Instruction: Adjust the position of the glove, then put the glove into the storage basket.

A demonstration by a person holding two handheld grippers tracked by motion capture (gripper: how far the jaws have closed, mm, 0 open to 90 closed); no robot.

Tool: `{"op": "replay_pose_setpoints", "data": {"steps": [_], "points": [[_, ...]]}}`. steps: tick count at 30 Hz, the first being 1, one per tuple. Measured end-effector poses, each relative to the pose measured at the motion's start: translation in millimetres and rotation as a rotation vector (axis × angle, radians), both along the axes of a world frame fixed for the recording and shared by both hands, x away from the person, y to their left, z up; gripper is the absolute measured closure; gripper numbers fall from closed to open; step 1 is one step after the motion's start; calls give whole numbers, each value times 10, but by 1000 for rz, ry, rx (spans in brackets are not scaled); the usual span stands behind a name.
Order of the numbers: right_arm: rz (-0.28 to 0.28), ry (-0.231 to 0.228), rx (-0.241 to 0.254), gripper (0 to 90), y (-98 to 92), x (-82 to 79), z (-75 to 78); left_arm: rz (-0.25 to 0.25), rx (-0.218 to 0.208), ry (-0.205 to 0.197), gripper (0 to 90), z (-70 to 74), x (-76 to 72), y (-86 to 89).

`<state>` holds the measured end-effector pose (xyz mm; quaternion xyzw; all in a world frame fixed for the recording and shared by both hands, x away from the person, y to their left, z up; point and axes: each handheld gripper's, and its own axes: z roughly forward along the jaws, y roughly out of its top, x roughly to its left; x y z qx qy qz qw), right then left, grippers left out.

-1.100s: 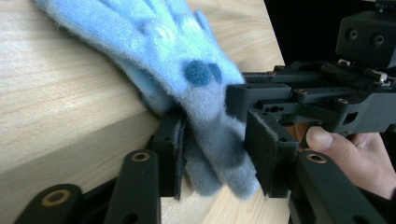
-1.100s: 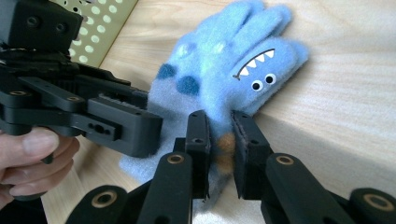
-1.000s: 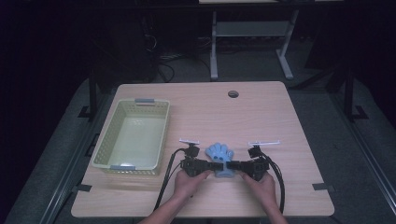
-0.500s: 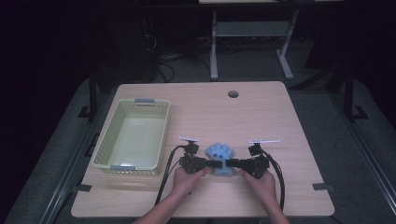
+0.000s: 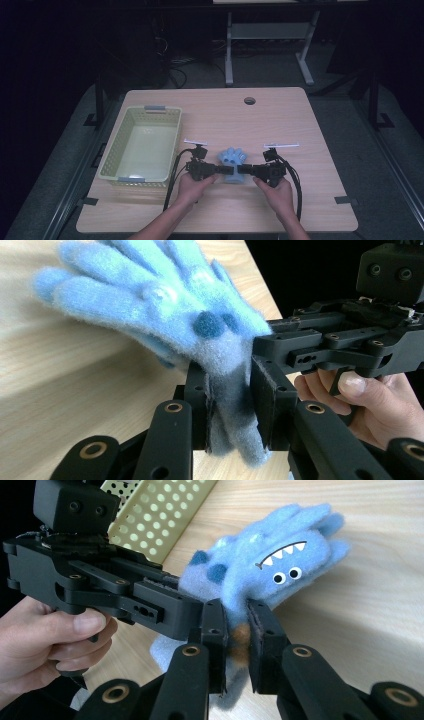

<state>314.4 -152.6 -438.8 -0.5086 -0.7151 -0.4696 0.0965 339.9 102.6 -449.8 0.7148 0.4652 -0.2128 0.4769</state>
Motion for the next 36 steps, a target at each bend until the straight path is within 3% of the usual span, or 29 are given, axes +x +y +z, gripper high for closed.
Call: {"op": "replay_pose_setpoints", "data": {"steps": [9,36], "points": [[27,-20,-3,798,110,48,136,7,0,-23,703,116,0,102],[54,-45,-21,798,260,120,305,18,-7,-53,700,277,1,258]]}}
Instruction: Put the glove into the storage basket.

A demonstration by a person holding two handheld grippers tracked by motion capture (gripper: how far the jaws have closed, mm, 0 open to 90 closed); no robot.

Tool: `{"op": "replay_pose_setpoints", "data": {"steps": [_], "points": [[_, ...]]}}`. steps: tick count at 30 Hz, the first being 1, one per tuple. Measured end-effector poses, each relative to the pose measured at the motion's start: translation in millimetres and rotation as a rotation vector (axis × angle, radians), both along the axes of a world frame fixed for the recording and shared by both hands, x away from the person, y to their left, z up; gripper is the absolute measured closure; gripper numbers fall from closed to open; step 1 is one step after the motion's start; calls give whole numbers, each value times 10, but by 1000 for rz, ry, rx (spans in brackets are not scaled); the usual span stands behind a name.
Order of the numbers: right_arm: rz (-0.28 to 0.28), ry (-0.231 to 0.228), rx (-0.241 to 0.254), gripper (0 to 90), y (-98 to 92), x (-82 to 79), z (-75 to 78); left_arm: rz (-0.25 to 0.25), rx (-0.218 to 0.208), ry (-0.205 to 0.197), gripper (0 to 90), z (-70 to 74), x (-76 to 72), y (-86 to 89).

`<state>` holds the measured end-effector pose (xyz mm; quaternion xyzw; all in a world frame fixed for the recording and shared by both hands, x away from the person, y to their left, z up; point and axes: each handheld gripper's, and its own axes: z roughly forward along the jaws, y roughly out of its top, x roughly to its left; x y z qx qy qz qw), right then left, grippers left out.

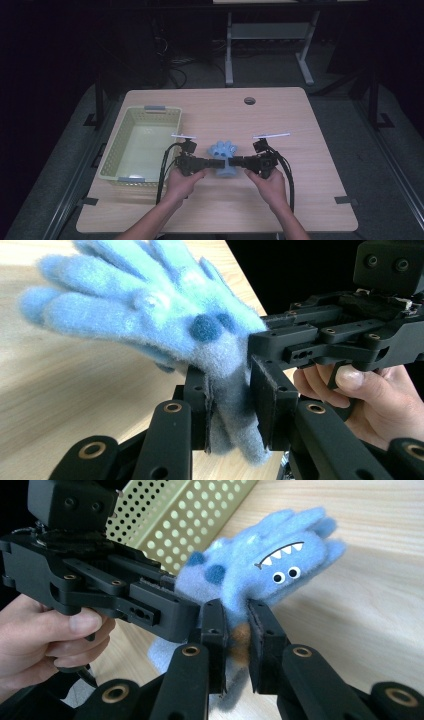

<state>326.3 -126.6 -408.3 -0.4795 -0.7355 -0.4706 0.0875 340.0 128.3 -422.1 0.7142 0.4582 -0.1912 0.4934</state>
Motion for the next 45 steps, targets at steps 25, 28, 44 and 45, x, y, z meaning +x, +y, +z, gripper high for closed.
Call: {"op": "replay_pose_setpoints", "data": {"steps": [25,28,44,45], "points": [[68,-45,10,798,423,193,368,51,-17,-43,699,367,55,462],[77,-56,10,798,480,225,395,53,-8,-55,699,417,67,516],[124,-77,15,798,835,360,602,89,-2,-82,699,628,97,864],[126,-80,17,798,849,363,610,90,0,-85,699,641,97,886]]}}
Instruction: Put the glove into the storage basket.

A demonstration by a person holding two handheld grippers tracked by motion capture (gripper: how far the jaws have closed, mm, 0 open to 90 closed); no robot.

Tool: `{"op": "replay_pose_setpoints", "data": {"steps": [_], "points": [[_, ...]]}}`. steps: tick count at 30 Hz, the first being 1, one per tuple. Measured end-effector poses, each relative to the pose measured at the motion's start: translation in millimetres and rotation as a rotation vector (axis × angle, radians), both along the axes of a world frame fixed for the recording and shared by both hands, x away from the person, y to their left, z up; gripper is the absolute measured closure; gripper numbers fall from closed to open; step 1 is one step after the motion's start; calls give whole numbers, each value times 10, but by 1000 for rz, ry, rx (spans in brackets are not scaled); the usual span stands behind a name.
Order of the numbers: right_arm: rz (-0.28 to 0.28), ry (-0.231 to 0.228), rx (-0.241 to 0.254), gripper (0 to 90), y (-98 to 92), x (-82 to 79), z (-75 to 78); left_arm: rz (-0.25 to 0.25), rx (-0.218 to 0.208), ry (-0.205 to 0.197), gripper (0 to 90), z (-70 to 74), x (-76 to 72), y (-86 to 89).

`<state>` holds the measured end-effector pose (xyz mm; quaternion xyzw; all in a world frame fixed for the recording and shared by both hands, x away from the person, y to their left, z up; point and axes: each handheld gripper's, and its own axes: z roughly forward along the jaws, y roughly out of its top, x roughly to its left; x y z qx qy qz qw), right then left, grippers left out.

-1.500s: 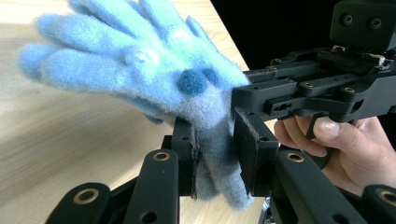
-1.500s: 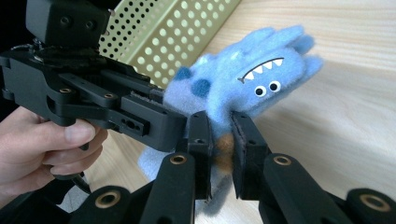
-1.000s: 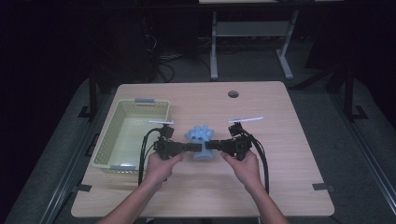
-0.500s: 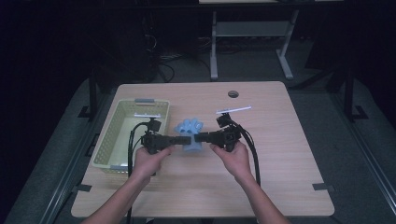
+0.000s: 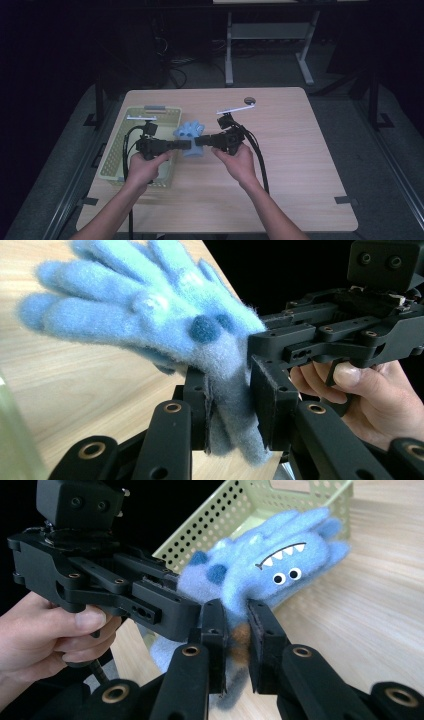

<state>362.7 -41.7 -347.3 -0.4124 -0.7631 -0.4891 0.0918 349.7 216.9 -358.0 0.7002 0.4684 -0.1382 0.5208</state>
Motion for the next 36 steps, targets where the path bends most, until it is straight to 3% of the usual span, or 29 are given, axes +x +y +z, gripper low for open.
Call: {"op": "replay_pose_setpoints", "data": {"steps": [12,36], "points": [[32,-22,-4,798,293,79,135,29,23,-21,698,133,3,282],[63,-14,18,794,868,190,86,68,43,-11,704,127,20,835]]}}
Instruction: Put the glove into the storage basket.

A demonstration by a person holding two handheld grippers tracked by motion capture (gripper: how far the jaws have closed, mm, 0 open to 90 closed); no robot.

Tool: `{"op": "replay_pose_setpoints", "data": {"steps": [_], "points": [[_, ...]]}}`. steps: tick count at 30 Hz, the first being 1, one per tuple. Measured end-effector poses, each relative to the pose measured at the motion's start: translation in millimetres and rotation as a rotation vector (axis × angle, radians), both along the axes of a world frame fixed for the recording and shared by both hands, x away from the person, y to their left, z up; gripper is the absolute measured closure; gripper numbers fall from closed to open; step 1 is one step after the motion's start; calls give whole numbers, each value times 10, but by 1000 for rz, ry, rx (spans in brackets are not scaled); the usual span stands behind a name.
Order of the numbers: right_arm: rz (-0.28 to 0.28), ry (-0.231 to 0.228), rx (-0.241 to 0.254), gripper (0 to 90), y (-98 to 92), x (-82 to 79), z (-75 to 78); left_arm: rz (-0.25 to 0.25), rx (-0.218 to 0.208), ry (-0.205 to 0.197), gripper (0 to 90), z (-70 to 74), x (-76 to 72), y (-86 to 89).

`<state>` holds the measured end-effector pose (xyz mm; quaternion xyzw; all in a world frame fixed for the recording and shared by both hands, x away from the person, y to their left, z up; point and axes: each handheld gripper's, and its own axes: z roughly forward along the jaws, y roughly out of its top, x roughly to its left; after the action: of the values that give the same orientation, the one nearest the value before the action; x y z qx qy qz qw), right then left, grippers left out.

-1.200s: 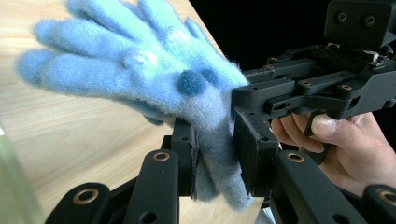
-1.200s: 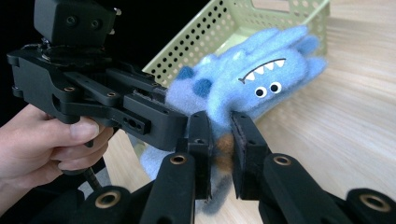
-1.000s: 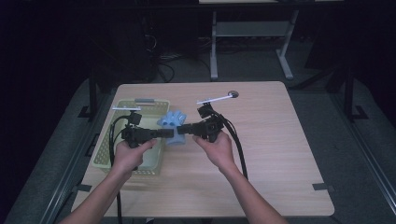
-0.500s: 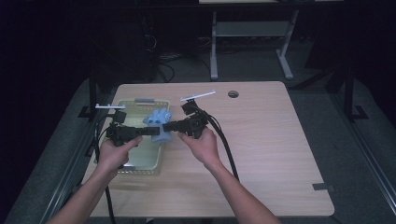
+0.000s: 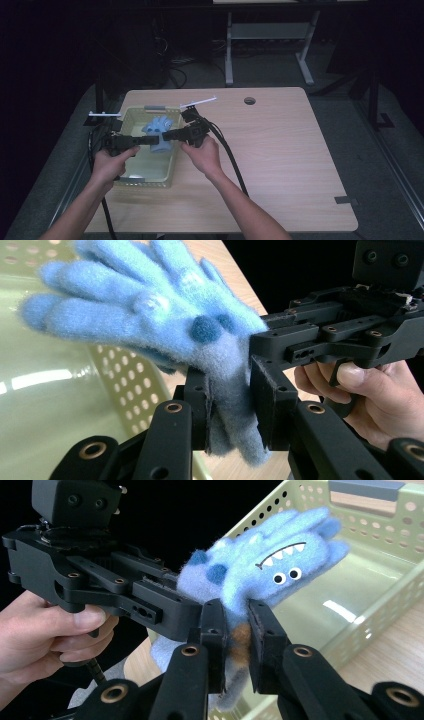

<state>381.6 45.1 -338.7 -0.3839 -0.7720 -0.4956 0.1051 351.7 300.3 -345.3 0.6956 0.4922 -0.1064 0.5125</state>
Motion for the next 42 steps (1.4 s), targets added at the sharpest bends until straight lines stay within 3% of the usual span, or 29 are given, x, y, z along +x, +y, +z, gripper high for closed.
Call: {"op": "replay_pose_setpoints", "data": {"steps": [8,11,35,39,42], "points": [[7,6,-1,791,173,31,-17,18,-2,-10,704,-18,10,173],[12,17,18,791,219,65,-44,29,-16,3,705,-49,24,239],[29,95,-17,790,609,258,-331,60,48,96,720,-261,171,547],[27,105,-35,789,651,279,-402,64,84,116,718,-307,195,543],[17,119,-53,789,694,308,-470,73,136,126,716,-329,209,513]]}}
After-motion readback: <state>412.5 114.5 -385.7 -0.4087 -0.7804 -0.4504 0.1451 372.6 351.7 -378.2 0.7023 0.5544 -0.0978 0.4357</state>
